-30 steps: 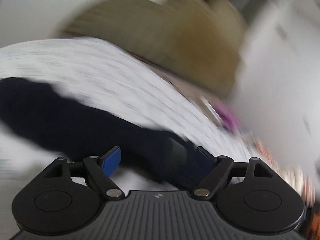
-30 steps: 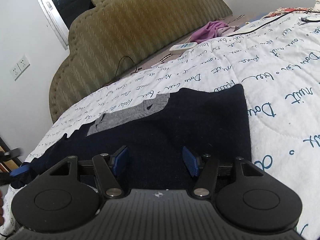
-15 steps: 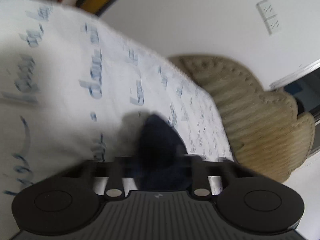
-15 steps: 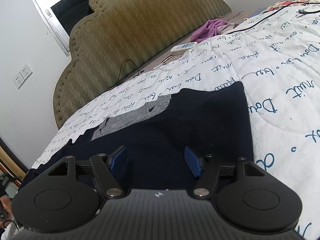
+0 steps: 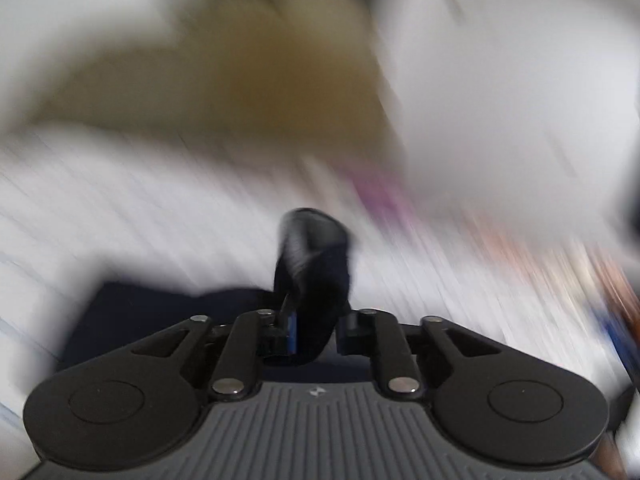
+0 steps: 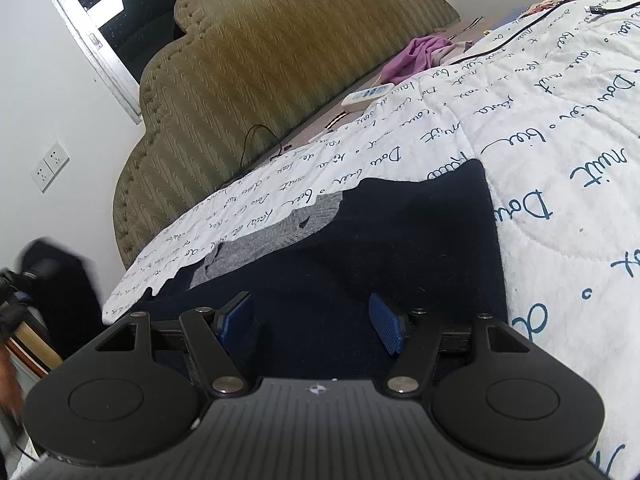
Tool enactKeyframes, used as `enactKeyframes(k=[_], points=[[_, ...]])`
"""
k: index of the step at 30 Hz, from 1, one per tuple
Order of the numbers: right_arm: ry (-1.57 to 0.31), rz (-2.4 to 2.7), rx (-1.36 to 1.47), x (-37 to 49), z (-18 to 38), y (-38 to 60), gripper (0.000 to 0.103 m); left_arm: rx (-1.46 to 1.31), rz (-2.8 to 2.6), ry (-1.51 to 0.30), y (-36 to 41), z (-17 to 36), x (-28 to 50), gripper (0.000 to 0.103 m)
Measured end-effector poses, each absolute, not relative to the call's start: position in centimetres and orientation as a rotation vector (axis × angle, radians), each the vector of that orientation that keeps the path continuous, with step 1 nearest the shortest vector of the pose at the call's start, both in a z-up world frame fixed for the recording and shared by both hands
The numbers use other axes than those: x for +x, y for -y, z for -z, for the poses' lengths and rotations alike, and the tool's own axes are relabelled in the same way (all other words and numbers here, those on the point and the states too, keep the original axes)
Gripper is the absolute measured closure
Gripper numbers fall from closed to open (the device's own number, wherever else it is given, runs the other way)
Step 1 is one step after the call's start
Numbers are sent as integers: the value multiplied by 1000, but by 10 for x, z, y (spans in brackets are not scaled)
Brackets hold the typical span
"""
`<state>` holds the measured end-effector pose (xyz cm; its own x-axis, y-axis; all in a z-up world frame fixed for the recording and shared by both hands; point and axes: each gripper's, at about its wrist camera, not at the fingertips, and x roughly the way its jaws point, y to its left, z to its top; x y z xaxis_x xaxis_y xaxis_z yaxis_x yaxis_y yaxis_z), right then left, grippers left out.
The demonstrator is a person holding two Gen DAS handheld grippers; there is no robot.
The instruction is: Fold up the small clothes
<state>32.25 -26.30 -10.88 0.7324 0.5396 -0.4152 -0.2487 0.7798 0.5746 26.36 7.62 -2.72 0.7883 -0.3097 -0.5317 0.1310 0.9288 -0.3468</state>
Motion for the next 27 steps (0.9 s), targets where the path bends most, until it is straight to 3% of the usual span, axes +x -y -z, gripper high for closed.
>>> enactKeyframes(k=[2, 4, 6, 7, 12, 15, 17, 23, 27], points=[[-607, -456, 517, 323, 109, 264, 35, -262, 282, -834, -40, 61, 269, 82], [-607, -458, 519, 323, 109, 264, 35, -200, 278, -766, -27, 61, 251, 71], [-608, -465, 528, 323, 110, 265, 35, -252, 327, -750, -33, 53, 240, 22], [-608, -470, 539, 324, 110, 266, 34, -309, 341, -712, -42, 49, 232, 17], [-620, -467, 529, 325, 108, 264, 35, -394, 253, -490, -77, 49, 191, 16], [-693, -410, 490, 328, 87, 250, 31, -535, 148, -488, -104, 67, 188, 13], [-675, -483, 529, 322, 70, 236, 34, -592, 114, -537, -116, 83, 191, 13], [-860, -681, 619, 348, 68, 179, 34, -518, 129, -526, -111, 91, 190, 5], [-918, -630, 606, 365, 77, 164, 52, -512, 132, -526, -110, 89, 191, 4]])
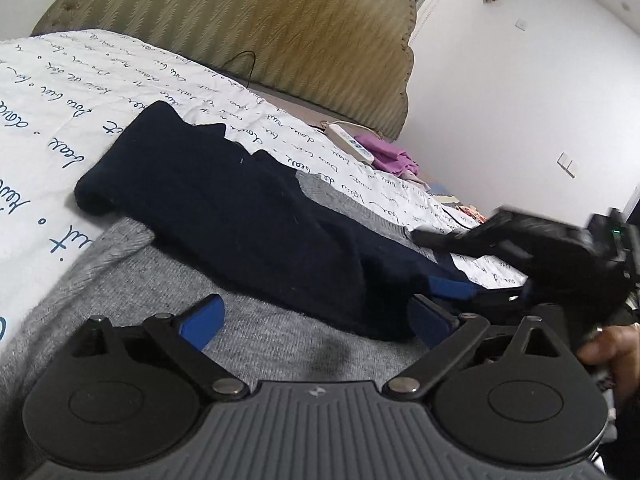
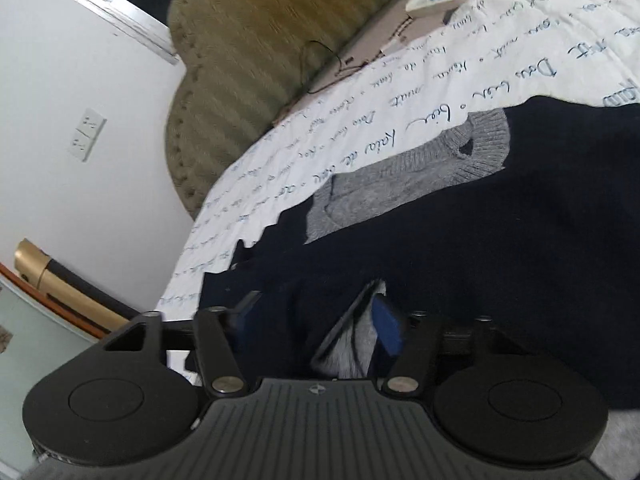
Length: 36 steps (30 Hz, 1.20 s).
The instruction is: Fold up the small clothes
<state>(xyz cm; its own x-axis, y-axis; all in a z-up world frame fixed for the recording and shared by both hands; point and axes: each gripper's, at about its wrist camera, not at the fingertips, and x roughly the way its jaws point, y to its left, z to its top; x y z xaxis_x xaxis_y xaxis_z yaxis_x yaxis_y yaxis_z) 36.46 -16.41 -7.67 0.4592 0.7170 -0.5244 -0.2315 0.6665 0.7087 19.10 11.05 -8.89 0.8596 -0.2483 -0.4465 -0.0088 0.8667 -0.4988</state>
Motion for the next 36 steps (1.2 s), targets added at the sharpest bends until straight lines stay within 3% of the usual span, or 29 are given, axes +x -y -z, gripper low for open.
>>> enactKeyframes(k=[2, 3, 4, 8, 9, 12, 14, 15, 16, 24, 26, 27, 28, 36], points=[[-913, -627, 602, 365, 78, 161, 61, -514, 133, -526, -112, 87, 190, 3], [-903, -627, 588, 364, 76, 159, 84, -513, 134, -526, -111, 87, 190, 3], [-882, -617, 576, 363, 71, 160, 95, -512, 136, -527, -111, 87, 190, 3], [-763, -576, 600, 372, 65, 180, 96, -515, 141, -526, -111, 86, 190, 1], [-827, -546, 600, 379, 75, 181, 96, -516, 142, -527, -111, 86, 191, 1], [-980, -545, 709, 386, 97, 188, 80, -518, 144, -526, -112, 87, 192, 1], [-910, -576, 746, 374, 90, 198, 56, -519, 145, -526, -112, 87, 192, 0], [-881, -573, 752, 369, 86, 203, 38, -518, 145, -526, -112, 87, 192, 0], [-865, -565, 744, 367, 84, 205, 34, -517, 144, -526, -111, 87, 193, 0], [-936, -570, 602, 375, 83, 184, 36, -515, 143, -526, -111, 87, 193, 0], [-942, -578, 546, 377, 84, 174, 40, -513, 142, -527, -111, 87, 193, 0], [-937, -586, 527, 377, 84, 170, 50, -513, 142, -527, -111, 87, 193, 0], [-935, -598, 515, 379, 84, 167, 83, -514, 142, -527, -111, 88, 193, 0], [-707, -662, 606, 364, 25, 200, 88, -535, 148, -518, -115, 89, 193, 0]])
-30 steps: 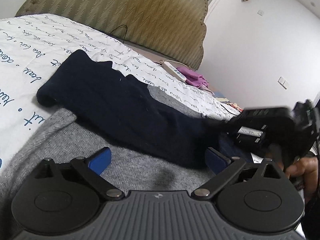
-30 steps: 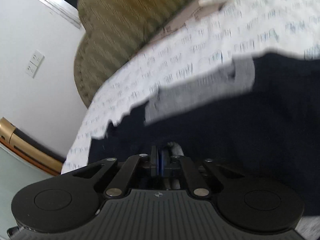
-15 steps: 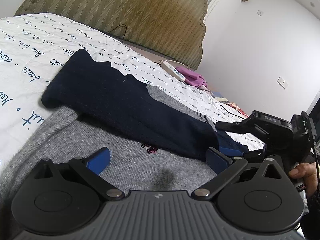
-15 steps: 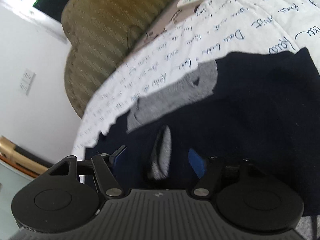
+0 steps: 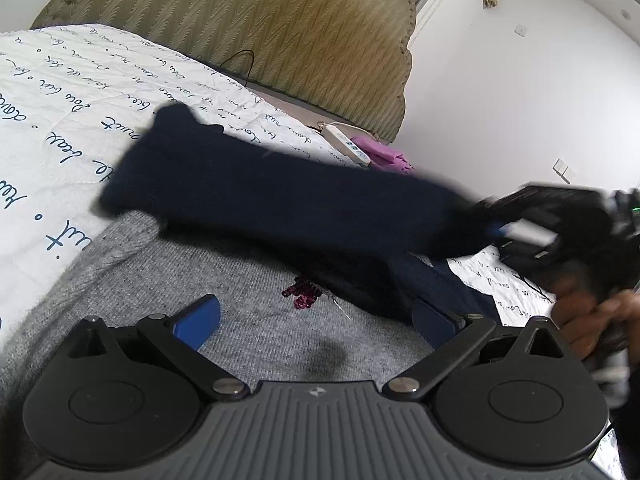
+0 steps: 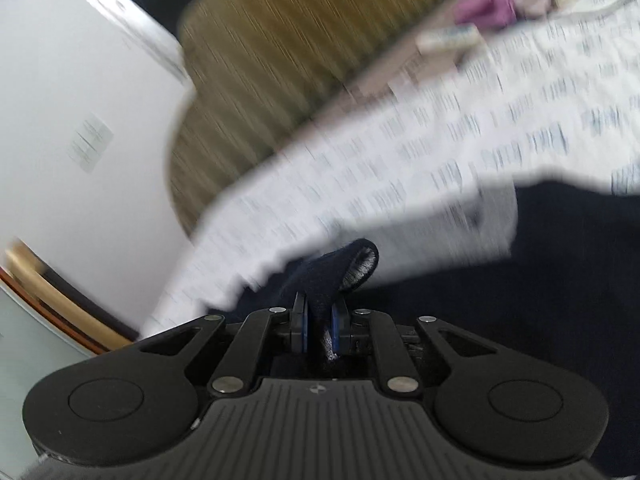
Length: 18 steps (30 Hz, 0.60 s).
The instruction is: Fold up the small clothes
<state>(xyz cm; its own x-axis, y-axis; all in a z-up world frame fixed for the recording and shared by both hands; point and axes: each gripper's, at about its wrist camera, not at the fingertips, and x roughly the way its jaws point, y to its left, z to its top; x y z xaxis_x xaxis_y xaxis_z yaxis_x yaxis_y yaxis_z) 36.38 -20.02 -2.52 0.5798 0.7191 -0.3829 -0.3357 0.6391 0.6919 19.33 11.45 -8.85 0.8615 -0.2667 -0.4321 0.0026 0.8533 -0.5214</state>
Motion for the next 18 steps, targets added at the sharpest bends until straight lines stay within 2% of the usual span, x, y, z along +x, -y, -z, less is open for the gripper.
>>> enactKeyframes(k=[3, 7, 10, 15, 18], points=[[-675, -580, 619, 365, 20, 249, 88, -536, 150, -518, -115, 89, 193, 0], [-769, -364, 650, 365, 65, 310, 88, -540, 150, -518, -116, 89, 194, 0], [-819, -347, 653, 355, 89, 322, 88, -530, 146, -520, -115, 89, 194, 0], [-775, -373, 648, 356, 72, 317, 88, -515, 125, -513, -112, 74, 190, 0], [-737, -403, 653, 358, 52, 322, 88, -524, 137, -388, -125, 41, 191, 0]])
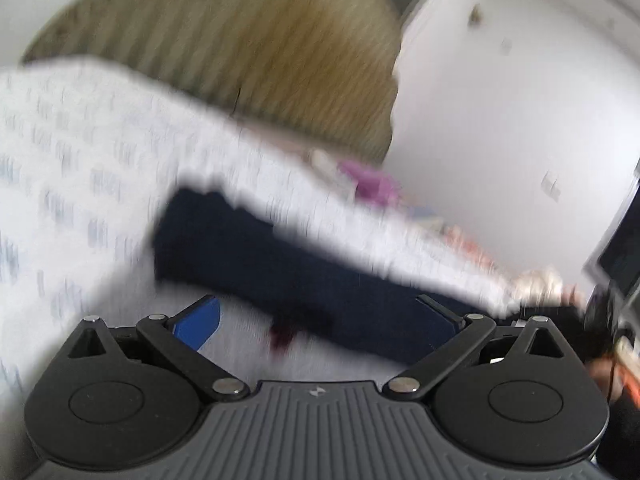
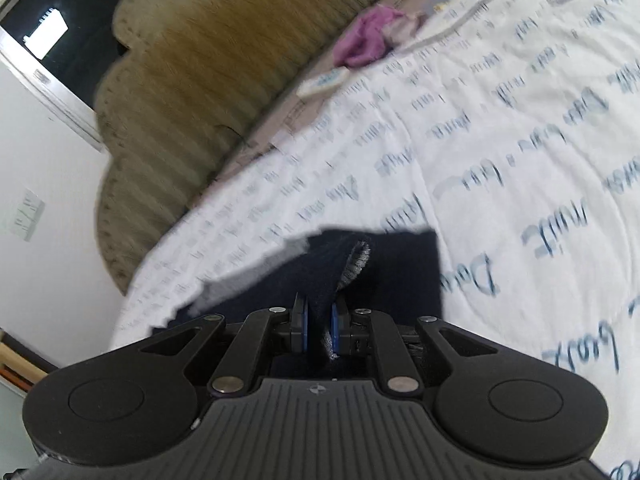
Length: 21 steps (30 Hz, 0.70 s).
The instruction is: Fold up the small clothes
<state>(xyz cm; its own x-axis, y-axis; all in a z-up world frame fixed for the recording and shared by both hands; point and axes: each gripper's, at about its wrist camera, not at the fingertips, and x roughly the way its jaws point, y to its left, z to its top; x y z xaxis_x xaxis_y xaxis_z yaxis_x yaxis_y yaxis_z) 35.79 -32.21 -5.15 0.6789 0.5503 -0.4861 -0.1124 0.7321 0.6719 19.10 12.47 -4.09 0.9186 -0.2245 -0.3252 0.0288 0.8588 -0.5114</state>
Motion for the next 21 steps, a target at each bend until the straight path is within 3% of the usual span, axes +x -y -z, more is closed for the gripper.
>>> enactKeyframes(k=[2, 5, 7, 10, 11, 12, 15, 18, 21], points=[[-736, -399, 650, 365, 48, 323, 88, -536, 58, -345, -141, 24, 208, 0], [-801, -368, 619, 374, 64, 322, 88, -541, -41, -502, -168, 25, 267, 1], [-821, -363, 625, 374, 74, 320, 88, -538, -77, -608, -180, 35, 300, 10], [-823, -366, 657, 372, 83, 321, 88, -507, -52, -726, -181, 50, 332, 41], [-826, -367, 658, 373, 84, 320, 88, -480, -59, -779, -178, 56, 340, 65], [-830, -368, 655, 374, 84, 321, 88, -461, -48, -820, -175, 63, 348, 75], [-812, -378, 658, 372, 72, 323, 88, -395, -45, -811, -166, 60, 351, 86], [-736, -410, 691, 366, 56, 332, 88, -252, -29, -810, -153, 53, 350, 88], [-842, -328, 672, 379, 82, 335, 89, -230, -36, -810, -152, 59, 353, 87]])
